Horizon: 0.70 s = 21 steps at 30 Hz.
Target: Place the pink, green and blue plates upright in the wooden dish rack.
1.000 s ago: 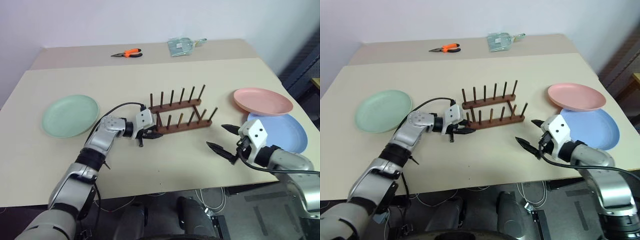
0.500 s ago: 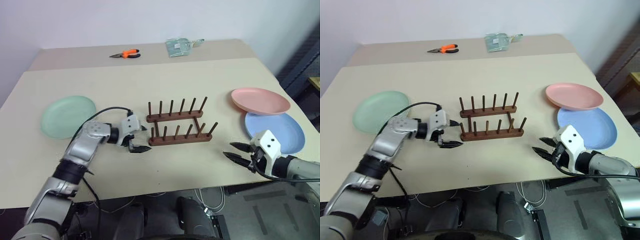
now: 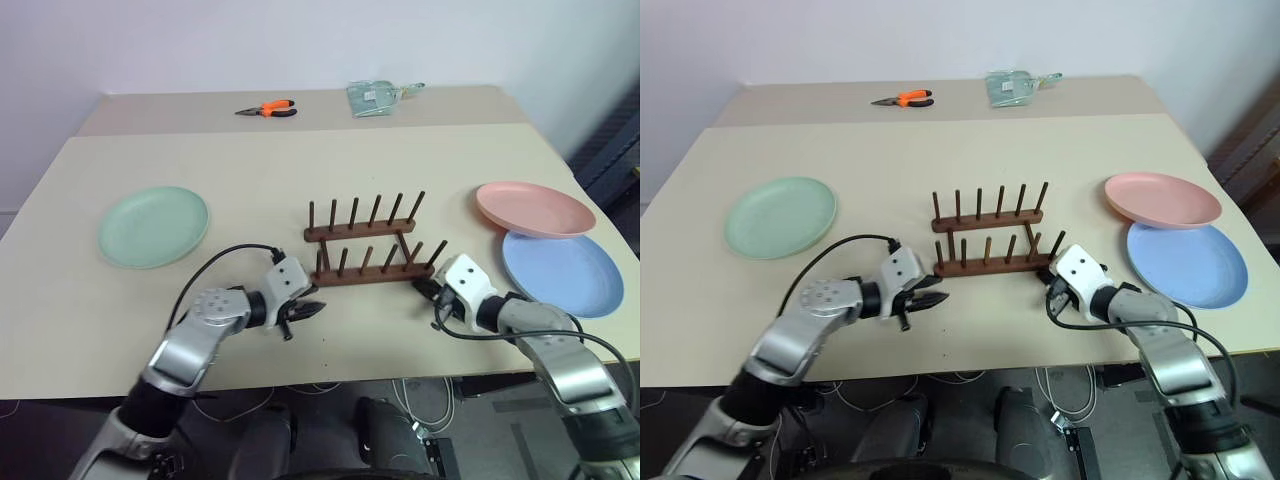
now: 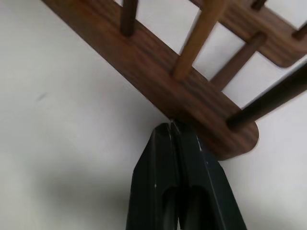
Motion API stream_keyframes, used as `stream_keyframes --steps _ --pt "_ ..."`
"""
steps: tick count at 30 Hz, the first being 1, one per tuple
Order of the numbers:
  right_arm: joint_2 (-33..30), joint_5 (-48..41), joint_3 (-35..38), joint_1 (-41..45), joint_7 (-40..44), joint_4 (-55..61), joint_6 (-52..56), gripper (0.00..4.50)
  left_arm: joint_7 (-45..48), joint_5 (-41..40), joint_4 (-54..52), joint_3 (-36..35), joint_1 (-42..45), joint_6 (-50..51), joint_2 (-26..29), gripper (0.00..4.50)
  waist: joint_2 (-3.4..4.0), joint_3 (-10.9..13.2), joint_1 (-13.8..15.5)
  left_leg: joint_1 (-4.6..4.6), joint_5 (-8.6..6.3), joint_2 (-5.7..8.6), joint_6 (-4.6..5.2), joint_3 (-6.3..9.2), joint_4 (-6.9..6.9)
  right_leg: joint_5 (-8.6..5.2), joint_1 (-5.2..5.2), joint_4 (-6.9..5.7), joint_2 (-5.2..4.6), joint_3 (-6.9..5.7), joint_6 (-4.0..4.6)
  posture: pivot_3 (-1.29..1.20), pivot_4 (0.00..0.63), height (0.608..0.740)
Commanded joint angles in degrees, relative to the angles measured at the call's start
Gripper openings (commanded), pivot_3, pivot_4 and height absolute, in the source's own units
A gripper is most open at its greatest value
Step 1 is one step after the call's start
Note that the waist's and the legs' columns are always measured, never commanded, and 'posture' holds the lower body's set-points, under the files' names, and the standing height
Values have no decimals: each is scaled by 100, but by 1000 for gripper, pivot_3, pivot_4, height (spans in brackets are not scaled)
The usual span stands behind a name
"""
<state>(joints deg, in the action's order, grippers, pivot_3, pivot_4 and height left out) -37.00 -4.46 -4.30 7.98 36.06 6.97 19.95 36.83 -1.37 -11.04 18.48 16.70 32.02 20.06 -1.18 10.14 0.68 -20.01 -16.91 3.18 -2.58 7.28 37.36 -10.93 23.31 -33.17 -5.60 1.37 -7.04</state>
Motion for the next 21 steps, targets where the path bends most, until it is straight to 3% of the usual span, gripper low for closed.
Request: stream_keyframes --steps 1,7,10,15,18,21 --pt "191 385 -89 358 -390 -515 -126 0 -703 313 567 -203 113 -7 -179 1598 4 -8 -3 2 0 0 0 0 -1 0 0 -1 1 0 0 0 150 740" --pt "369 462 -28 870 -487 -1033 -174 0 -836 271 953 -232 285 -204 -170 1598 15 -23 -18 9 1 0 0 -1 -7 1 0 -4 2 0 0 0 150 740" --pt "7 186 352 731 -119 -566 -227 776 -885 277 912 -261 278 -308 -137 1570 22 -25 -22 9 1 0 0 -1 -14 2 2 -3 2 0 -1 0 150 740" --pt "-1227 246 1202 396 380 107 -617 3036 -332 -55 337 -197 188 -406 113 1570 33 -22 -42 -4 0 0 0 -2 -15 2 11 0 2 0 -8 0 150 740" --pt "-2067 567 1519 245 560 -200 -1037 3036 253 -441 -214 -76 103 -424 256 1570 42 -17 -54 -8 0 -1 0 -6 -19 -2 16 3 2 0 -5 0 150 740" --pt "-2470 1056 1286 291 443 -931 -1595 3036 518 -638 -436 -3 151 -379 229 1570 30 -19 -53 -17 0 -2 0 -7 -17 -3 21 7 2 -1 -2 0 150 740"
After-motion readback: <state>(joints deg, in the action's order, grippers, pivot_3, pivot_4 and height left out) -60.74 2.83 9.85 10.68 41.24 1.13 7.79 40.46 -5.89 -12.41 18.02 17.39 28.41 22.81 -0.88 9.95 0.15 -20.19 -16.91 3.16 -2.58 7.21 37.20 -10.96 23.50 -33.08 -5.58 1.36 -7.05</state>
